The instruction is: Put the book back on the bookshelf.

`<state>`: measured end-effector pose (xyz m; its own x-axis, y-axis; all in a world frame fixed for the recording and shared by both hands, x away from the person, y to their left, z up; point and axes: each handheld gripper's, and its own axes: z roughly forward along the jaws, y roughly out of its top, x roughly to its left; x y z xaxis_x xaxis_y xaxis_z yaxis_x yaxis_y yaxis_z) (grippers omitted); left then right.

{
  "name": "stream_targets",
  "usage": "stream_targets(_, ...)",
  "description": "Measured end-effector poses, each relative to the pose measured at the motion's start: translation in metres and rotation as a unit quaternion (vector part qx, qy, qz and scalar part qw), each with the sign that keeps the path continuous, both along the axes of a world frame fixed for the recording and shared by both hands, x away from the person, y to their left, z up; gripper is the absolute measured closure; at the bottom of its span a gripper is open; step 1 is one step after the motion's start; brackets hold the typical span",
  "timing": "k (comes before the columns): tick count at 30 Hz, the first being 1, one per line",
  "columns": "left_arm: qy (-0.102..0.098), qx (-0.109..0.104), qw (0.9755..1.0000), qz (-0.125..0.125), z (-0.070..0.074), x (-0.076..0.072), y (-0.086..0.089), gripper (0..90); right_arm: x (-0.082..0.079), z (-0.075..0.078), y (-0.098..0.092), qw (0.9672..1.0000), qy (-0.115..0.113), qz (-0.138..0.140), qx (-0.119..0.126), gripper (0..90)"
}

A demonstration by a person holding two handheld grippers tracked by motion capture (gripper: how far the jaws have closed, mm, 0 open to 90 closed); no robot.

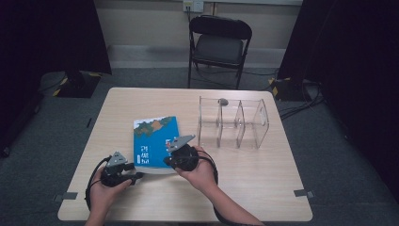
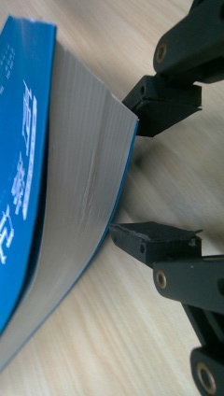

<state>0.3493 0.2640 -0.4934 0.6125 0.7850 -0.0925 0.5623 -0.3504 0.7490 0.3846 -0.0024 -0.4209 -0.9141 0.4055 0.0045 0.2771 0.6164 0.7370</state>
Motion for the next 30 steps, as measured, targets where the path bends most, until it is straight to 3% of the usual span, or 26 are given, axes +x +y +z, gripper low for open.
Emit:
stream_targets(1, -0.006, 0.015, 0.9999, -0.005, 0.001, 0.0, -0.005, 45.3, 0.001, -0.004, -0.001, 0.9999, -0.005, 0.0, -0.01, 71.9)
stream_targets(2, -0.007, 0.02, 0.9997, -0.009, 0.002, 0.0, -0.005, 45.3, 0.001, -0.009, -0.002, 0.9999, -0.01, -0.002, -0.013, 70.3)
stream_targets(5, -0.007, 0.016, 0.9998, -0.01, 0.002, 0.0, -0.005, 45.0, -0.001, -0.031, -0.001, 0.9996, -0.008, 0.009, -0.027, 52.6)
stream_targets(7, -0.008, 0.021, 0.9997, -0.012, 0.002, 0.0, -0.005, 45.0, -0.002, -0.044, -0.001, 0.9997, -0.013, 0.014, -0.013, 42.4)
stream_targets(9, -0.007, 0.017, 0.9998, -0.011, 0.002, 0.0, -0.005, 45.0, -0.001, -0.049, -0.001, 0.9993, -0.035, 0.016, -0.005, 34.8)
stream_targets(12, -0.008, 0.018, 0.9997, -0.013, 0.002, 0.001, -0.005, 45.0, 0.0, -0.055, 0.001, 0.9988, -0.045, 0.02, 0.007, 26.5)
stream_targets(19, -0.01, 0.015, 0.9998, -0.007, 0.005, 0.0, -0.007, 45.2, -0.005, -0.065, 0.013, 0.9931, -0.11, 0.037, -0.018, 17.2)
stream_targets(20, -0.01, 0.022, 0.9997, -0.003, 0.006, 0.0, -0.007, 45.2, -0.005, -0.066, 0.014, 0.9918, -0.12, 0.038, -0.023, 16.9)
stream_targets(26, -0.009, 0.01, 0.9999, -0.003, 0.007, 0.001, -0.008, 45.2, -0.004, -0.071, 0.024, 0.9884, -0.146, 0.034, -0.026, 14.8)
stream_targets(30, -0.009, 0.008, 0.9999, -0.002, 0.01, 0.001, -0.008, 45.2, -0.004, -0.074, 0.031, 0.9838, -0.172, 0.035, -0.037, 15.0)
